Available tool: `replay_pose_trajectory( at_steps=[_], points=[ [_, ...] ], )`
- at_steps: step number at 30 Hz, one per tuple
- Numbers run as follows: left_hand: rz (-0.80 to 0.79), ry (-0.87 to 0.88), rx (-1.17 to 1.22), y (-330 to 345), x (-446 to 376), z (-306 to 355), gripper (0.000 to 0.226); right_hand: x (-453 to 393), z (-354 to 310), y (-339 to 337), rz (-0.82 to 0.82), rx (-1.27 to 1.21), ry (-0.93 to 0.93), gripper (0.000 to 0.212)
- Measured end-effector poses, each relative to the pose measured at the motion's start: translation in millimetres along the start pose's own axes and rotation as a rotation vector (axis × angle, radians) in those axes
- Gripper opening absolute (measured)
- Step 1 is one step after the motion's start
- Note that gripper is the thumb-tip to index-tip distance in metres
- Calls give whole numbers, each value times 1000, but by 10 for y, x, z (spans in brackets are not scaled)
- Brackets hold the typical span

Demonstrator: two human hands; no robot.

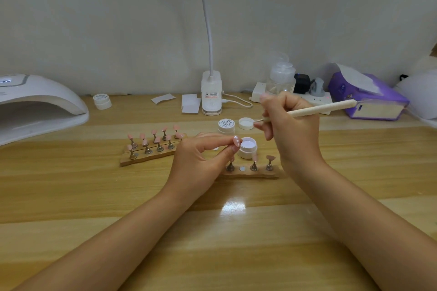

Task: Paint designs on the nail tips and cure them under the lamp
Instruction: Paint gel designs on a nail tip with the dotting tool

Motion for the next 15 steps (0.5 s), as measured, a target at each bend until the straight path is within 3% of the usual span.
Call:
replay_pose_trajectory(
  at_steps=[10,15],
  points=[
    [13,-46,33,-29,3,-21,19,-46,-113,19,-131,99,-46,49],
    [17,-58,32,-38,0,-41,19,-7,-123,104,-274,239,-175,22]
  ],
)
Point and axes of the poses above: each hand's wrist, its own x-axis away from the middle knuckle, its own y-axis out of the palm, z = x × y, the point moved 8 cm from there along -x, towards the middle knuckle, and after that the axes turned 4 degrees about -y, right-handed, at the moved point
